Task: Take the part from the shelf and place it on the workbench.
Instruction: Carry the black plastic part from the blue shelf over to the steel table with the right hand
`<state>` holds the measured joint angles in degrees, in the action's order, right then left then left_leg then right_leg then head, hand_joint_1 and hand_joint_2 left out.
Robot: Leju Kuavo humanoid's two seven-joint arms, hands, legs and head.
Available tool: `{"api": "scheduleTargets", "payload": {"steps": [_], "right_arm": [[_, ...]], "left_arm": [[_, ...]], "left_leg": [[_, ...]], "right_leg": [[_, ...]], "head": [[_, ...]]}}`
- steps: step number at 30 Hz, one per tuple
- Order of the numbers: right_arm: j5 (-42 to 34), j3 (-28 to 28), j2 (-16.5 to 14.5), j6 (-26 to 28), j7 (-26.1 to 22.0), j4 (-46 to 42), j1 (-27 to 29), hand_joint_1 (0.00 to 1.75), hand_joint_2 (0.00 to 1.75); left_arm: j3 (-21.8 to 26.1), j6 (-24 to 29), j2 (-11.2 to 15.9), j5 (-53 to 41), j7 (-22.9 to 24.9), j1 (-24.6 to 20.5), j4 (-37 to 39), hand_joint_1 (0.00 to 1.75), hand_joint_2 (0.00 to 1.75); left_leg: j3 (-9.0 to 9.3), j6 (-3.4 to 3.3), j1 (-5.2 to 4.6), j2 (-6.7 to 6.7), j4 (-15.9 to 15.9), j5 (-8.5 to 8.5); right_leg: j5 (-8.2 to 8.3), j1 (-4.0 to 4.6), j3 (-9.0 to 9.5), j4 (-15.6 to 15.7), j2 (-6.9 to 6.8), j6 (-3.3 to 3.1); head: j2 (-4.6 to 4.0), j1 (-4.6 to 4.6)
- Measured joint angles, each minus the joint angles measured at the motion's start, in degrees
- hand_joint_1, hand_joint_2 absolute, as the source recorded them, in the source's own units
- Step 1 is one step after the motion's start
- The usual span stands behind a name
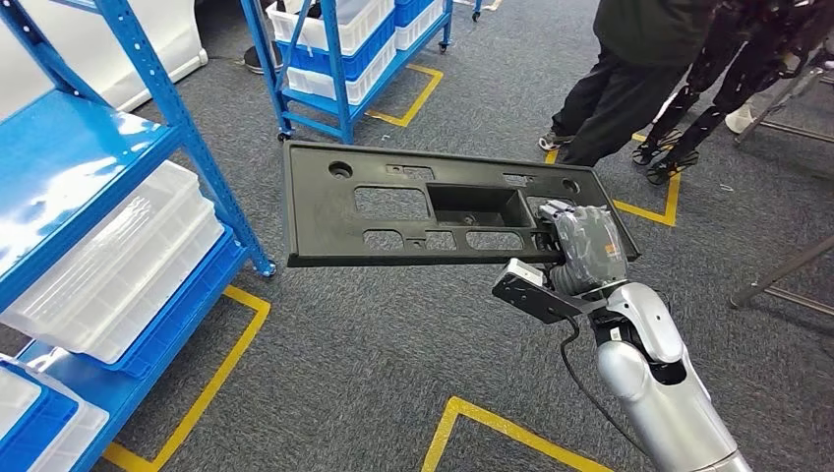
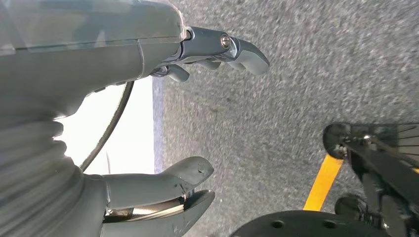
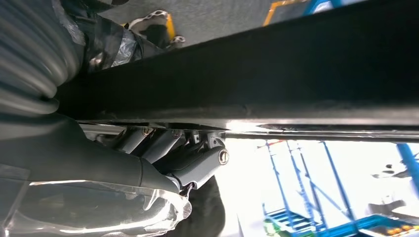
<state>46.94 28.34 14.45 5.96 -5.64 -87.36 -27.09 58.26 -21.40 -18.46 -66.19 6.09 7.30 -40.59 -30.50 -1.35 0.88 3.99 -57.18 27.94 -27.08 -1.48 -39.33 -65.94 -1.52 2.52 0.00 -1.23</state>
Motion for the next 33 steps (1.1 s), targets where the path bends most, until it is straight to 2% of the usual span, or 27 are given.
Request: {"api": "scheduleTargets", "payload": {"steps": [1,3,5,6,8,9,10,11,12,13,14,15,16,17,18,19,21,22,23,25,26,27,28,29,30,31,33], "right_arm": [[0.0,-0.1,0.0,0.0,0.0,-0.1,0.0,1.75,1.75],[-0.1,-0.4,0.0,-0.1,0.0,-0.3,0.0,1.75,1.75],[-0.2,-0.7,0.0,-0.2,0.0,-0.4,0.1,1.75,1.75],[-0.2,-0.8,0.1,-0.2,0.0,-0.5,0.1,1.75,1.75],[-0.5,-1.0,0.1,-0.6,-0.1,-0.7,0.0,1.75,1.75],[-0.7,-1.0,0.1,-0.9,-0.1,-0.8,0.0,1.75,1.75],[-1.0,-1.0,0.0,-1.2,-0.1,-0.9,0.0,1.75,1.75],[-1.1,-1.1,0.0,-1.4,-0.1,-0.9,0.0,1.75,1.75],[-1.2,-1.1,-0.1,-1.6,-0.1,-0.9,0.1,1.75,1.75],[-1.2,-1.1,-0.1,-1.7,-0.2,-0.9,0.2,1.75,1.75],[-1.2,-1.1,-0.1,-1.7,-0.2,-0.9,0.2,1.75,1.75],[-1.2,-1.1,-0.1,-1.8,-0.2,-0.9,0.2,1.75,1.75],[-1.3,-1.1,-0.1,-1.8,-0.2,-0.9,0.1,1.75,1.75],[-1.3,-1.1,-0.1,-1.8,-0.2,-0.9,0.1,1.75,1.75],[-1.3,-1.1,-0.1,-1.8,-0.2,-0.9,0.1,1.75,1.75],[-1.3,-1.1,-0.1,-1.8,-0.2,-0.9,0.1,1.75,1.75],[-1.3,-1.2,-0.1,-1.8,-0.2,-0.9,0.2,1.75,1.75],[-1.3,-1.2,0.0,-1.8,-0.2,-0.9,0.2,1.75,1.75],[-1.3,-1.3,0.0,-1.8,-0.2,-1.0,0.2,1.75,1.75],[-1.3,-1.4,0.0,-1.8,-0.2,-1.0,0.1,1.75,1.75],[-1.3,-1.4,0.0,-1.8,-0.2,-1.0,0.1,1.75,1.75],[-1.3,-1.4,0.0,-1.8,-0.2,-1.0,0.2,1.75,1.75],[-1.3,-1.4,0.0,-1.8,-0.2,-1.0,0.3,1.75,1.75],[-1.3,-1.4,0.0,-1.8,-0.2,-1.0,0.4,1.75,1.75],[-1.3,-1.4,0.0,-1.8,-0.2,-1.0,0.4,1.75,1.75],[-1.3,-1.4,0.0,-1.8,-0.2,-1.1,0.4,1.75,1.75],[-1.3,-1.4,0.0,-1.8,-0.2,-1.1,0.3,1.75,1.75]], "left_arm": [[0.2,-0.1,-0.1,-0.1,-0.1,-0.1,-0.1,0.00,1.75],[0.7,-0.1,-0.3,-0.4,-0.2,-0.3,-0.4,0.00,1.75],[1.0,-0.2,-0.5,-0.7,-0.4,-0.5,-0.6,0.00,1.75],[1.1,-0.2,-0.5,-0.9,-0.4,-0.6,-0.7,0.00,1.75],[1.4,-0.3,-0.7,-1.3,-0.6,-0.7,-0.8,0.00,1.75],[1.7,-0.3,-0.7,-1.5,-0.7,-0.7,-0.9,0.00,1.75],[2.0,-0.4,-0.8,-1.7,-0.7,-0.7,-0.9,0.00,1.75],[2.3,-0.4,-0.8,-1.8,-0.8,-0.7,-1.0,0.00,1.75],[2.6,-0.4,-0.8,-1.9,-0.8,-0.6,-1.0,0.00,1.75],[2.7,-0.4,-0.8,-2.0,-0.8,-0.6,-1.0,0.00,1.75],[2.8,-0.4,-0.9,-2.1,-0.8,-0.6,-1.0,0.00,1.75],[2.8,-0.4,-0.9,-2.1,-0.8,-0.6,-1.1,0.00,1.75],[2.9,-0.4,-0.9,-2.1,-0.8,-0.7,-1.1,0.00,1.75],[3.1,-0.4,-0.9,-2.1,-0.8,-0.7,-1.2,0.00,1.75],[3.2,-0.4,-1.0,-2.1,-0.8,-0.7,-1.2,0.00,1.75],[3.4,-0.4,-1.0,-2.1,-0.8,-0.7,-1.3,0.00,1.75],[3.5,-0.4,-1.1,-2.1,-0.8,-0.8,-1.5,0.00,1.75],[3.6,-0.4,-1.1,-2.1,-0.8,-0.8,-1.6,0.00,1.75],[3.6,-0.4,-1.2,-2.1,-0.8,-0.8,-1.7,0.00,1.75],[3.7,-0.5,-1.3,-2.1,-0.9,-0.7,-1.8,0.00,1.75],[3.7,-0.5,-1.3,-2.1,-0.9,-0.7,-1.8,0.00,1.75],[3.8,-0.5,-1.3,-2.1,-0.9,-0.7,-1.8,0.00,1.75],[3.8,-0.6,-1.3,-2.1,-0.9,-0.7,-1.8,0.00,1.75],[3.8,-0.7,-1.3,-2.2,-0.9,-0.7,-1.8,0.00,1.75],[3.9,-0.8,-1.4,-2.4,-0.9,-0.7,-1.9,0.00,1.75],[3.9,-0.9,-1.4,-2.6,-1.0,-0.8,-1.9,0.00,1.75],[4.1,-1.1,-1.4,-3.1,-1.3,-0.9,-2.0,0.00,1.75]], "left_leg": [[0.19,0.31,-0.14,0.56,-0.1,0.24],[0.52,0.97,-0.41,1.45,-0.1,0.60],[0.86,1.61,-0.42,2.35,0.0,0.84],[0.96,1.91,-0.30,2.02,-0.2,1.26],[-0.32,2.25,-0.04,-0.43,-3.6,3.69],[-1.93,2.28,0.05,-2.07,-7.1,5.58],[-3.89,2.25,0.06,-3.06,-11.1,7.39],[-5.84,2.21,0.05,-3.53,-14.8,8.65],[-7.18,2.16,0.04,-3.72,-17.0,8.95],[-7.57,2.06,0.03,-3.79,-17.1,8.07],[-7.05,1.93,0.04,-3.95,-15.2,6.22],[-5.70,1.75,0.06,-4.58,-11.7,3.81],[-4.25,1.56,0.13,-6.03,-7.9,1.82],[-3.07,1.45,0.24,-7.27,-4.8,0.60],[-2.37,1.36,0.25,-8.30,-3.0,0.13],[-2.13,1.24,0.19,-8.70,-2.3,0.26],[-1.82,0.70,0.04,-7.44,-1.8,-0.01],[-1.62,0.30,0.04,-6.72,-1.4,-0.25],[-1.45,-0.10,0.06,-5.93,-1.0,-0.47],[-1.30,-0.57,-0.09,-4.45,-0.7,-0.60],[-1.32,-0.69,-0.19,-3.66,-0.7,-0.54],[-1.33,-0.71,-0.25,-2.89,-0.7,-0.46],[-1.29,-0.70,-0.29,-2.07,-0.7,-0.35],[-1.21,-0.62,-0.30,-1.31,-0.7,-0.23],[-1.06,-0.49,-0.30,-0.63,-0.7,-0.08],[-0.87,-0.30,-0.37,-0.02,-0.8,0.11],[-0.57,0.24,-0.56,0.95,-0.8,0.51]], "right_leg": [[1.21,0.16,2.06,3.7,-1.06,-0.24],[1.66,0.66,3.75,6.9,-2.13,-0.96],[1.70,0.92,3.72,6.9,-0.96,-1.74],[1.78,0.86,3.84,7.2,-0.40,-2.09],[1.98,0.64,4.16,7.6,0.71,-2.95],[2.00,0.66,4.22,7.7,1.27,-3.27],[1.98,0.75,4.21,7.7,1.84,-3.51],[1.94,0.87,4.19,7.6,2.56,-3.63],[1.90,0.97,4.18,7.5,3.29,-3.71],[1.84,1.03,4.17,7.4,4.07,-3.73],[1.77,1.07,4.17,7.2,4.90,-3.70],[1.68,1.06,4.16,7.0,5.65,-3.62],[1.56,1.13,4.04,6.7,6.38,-3.43],[1.49,1.12,3.79,6.4,7.07,-3.20],[1.50,1.03,3.48,6.1,7.71,-2.88],[1.60,0.91,3.17,6.1,8.35,-2.48],[1.85,0.60,2.84,6.2,9.15,-1.71],[1.50,0.66,2.59,5.7,8.25,-1.43],[0.51,0.74,1.89,4.2,6.72,-1.21],[-2.80,0.79,-0.85,-1.7,3.22,-0.81],[-4.40,0.69,-2.60,-5.2,2.43,-0.60],[-5.16,0.59,-3.77,-7.7,2.07,-0.45],[-4.95,0.50,-4.10,-8.5,1.82,-0.34],[-3.62,0.46,-3.12,-6.8,1.55,-0.32],[-1.68,0.48,-1.09,-3.2,0.88,-0.39],[-0.22,0.69,1.17,0.9,-0.42,-0.57],[1.20,1.30,3.99,6.2,-2.06,-1.26]], "head": [[0.00,-0.03],[0.00,-0.06],[0.00,-0.07],[0.00,-0.09],[0.00,-0.11],[0.00,-0.12],[0.00,-0.12],[0.00,-0.13],[0.00,-0.13],[0.00,-0.13],[0.00,-0.13],[0.00,-0.13],[0.00,-0.11],[0.00,-0.10],[0.00,-0.09],[0.00,-0.09],[0.00,-0.10],[0.00,-0.05],[0.00,0.02],[0.00,0.14],[0.00,0.14],[0.00,0.15],[0.00,0.15],[0.00,0.15],[0.00,0.16],[0.00,0.16],[0.00,0.13]]}}
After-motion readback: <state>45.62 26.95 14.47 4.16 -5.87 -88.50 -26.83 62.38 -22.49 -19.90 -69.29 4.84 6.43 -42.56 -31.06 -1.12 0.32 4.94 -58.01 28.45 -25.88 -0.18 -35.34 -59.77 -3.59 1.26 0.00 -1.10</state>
